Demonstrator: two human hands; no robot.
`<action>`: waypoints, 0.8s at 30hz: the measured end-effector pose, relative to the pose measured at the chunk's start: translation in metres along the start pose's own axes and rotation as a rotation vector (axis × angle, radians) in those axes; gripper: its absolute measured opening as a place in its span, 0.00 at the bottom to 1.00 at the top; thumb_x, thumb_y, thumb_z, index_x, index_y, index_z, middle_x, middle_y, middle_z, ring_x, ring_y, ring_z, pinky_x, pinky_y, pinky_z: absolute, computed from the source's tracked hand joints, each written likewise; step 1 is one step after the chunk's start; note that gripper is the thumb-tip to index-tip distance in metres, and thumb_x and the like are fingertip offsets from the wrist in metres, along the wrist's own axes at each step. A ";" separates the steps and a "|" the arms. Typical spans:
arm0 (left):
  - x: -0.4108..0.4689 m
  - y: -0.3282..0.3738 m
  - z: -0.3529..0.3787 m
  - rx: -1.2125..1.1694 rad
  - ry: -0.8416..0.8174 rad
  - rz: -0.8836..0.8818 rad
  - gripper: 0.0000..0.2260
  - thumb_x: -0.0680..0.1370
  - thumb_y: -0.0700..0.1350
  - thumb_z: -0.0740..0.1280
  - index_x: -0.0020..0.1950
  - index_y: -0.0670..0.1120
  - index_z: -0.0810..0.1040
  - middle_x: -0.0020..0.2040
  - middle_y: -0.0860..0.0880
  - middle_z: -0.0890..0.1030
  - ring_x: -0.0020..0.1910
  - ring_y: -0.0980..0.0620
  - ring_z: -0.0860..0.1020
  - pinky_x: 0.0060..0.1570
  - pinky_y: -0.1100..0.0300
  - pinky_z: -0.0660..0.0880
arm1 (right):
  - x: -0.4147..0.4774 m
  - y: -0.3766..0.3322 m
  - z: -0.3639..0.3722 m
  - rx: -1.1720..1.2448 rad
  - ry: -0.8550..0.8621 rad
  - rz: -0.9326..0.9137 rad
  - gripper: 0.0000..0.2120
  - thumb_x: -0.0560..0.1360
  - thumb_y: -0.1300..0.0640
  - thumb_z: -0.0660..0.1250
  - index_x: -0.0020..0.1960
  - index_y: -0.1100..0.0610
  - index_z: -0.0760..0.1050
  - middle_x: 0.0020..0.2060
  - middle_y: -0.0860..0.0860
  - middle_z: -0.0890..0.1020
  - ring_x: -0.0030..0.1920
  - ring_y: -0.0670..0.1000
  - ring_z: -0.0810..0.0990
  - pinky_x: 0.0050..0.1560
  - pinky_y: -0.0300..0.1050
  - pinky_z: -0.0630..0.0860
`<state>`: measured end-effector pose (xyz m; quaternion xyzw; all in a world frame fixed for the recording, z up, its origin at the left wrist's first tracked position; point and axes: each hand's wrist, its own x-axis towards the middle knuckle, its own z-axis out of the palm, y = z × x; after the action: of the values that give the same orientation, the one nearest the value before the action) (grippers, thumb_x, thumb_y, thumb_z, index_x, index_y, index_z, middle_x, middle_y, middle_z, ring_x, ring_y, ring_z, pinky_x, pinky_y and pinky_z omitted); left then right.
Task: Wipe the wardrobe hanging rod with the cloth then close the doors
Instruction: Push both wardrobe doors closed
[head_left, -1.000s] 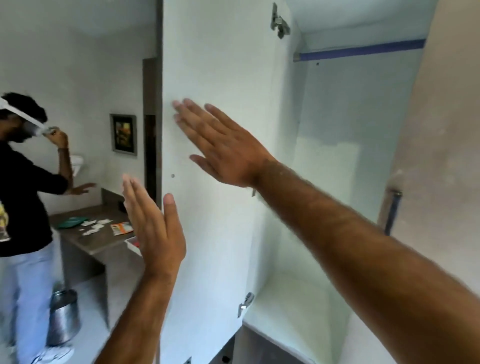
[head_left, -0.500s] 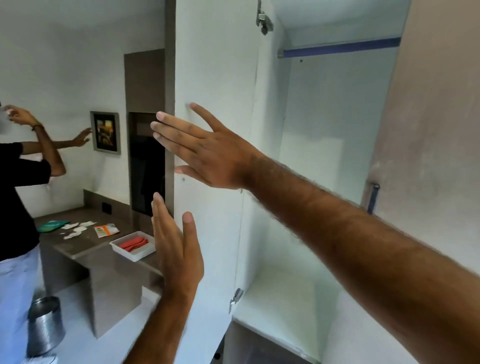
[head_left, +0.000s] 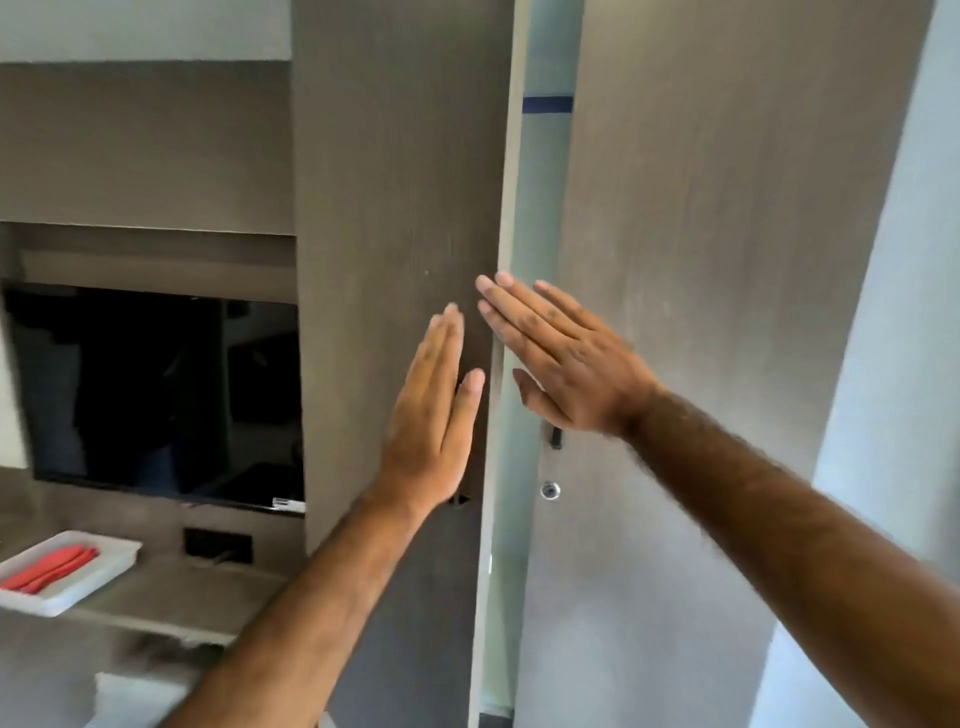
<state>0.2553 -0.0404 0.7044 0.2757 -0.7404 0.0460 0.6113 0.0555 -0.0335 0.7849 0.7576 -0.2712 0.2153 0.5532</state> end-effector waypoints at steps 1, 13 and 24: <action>0.021 -0.008 0.014 0.057 -0.002 0.043 0.26 0.87 0.47 0.55 0.82 0.37 0.59 0.84 0.42 0.59 0.84 0.44 0.54 0.82 0.42 0.56 | -0.013 0.008 0.007 -0.026 -0.042 0.021 0.33 0.84 0.53 0.54 0.85 0.61 0.49 0.86 0.58 0.53 0.86 0.56 0.51 0.85 0.59 0.58; 0.107 -0.088 0.129 0.492 0.083 0.238 0.30 0.84 0.48 0.53 0.84 0.39 0.53 0.85 0.40 0.54 0.85 0.42 0.52 0.83 0.40 0.50 | -0.144 0.063 0.125 -0.230 -0.223 0.653 0.38 0.87 0.36 0.46 0.85 0.61 0.43 0.86 0.58 0.46 0.87 0.57 0.47 0.86 0.62 0.52; 0.118 -0.112 0.159 0.592 0.103 0.246 0.30 0.83 0.49 0.53 0.84 0.39 0.54 0.85 0.40 0.55 0.84 0.42 0.54 0.83 0.40 0.51 | -0.156 0.073 0.149 -0.304 -0.103 0.655 0.38 0.87 0.37 0.50 0.85 0.61 0.47 0.86 0.58 0.51 0.86 0.57 0.50 0.86 0.61 0.52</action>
<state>0.1558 -0.2405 0.7448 0.3472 -0.6908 0.3469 0.5309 -0.1068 -0.1668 0.6959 0.5494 -0.5558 0.3000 0.5470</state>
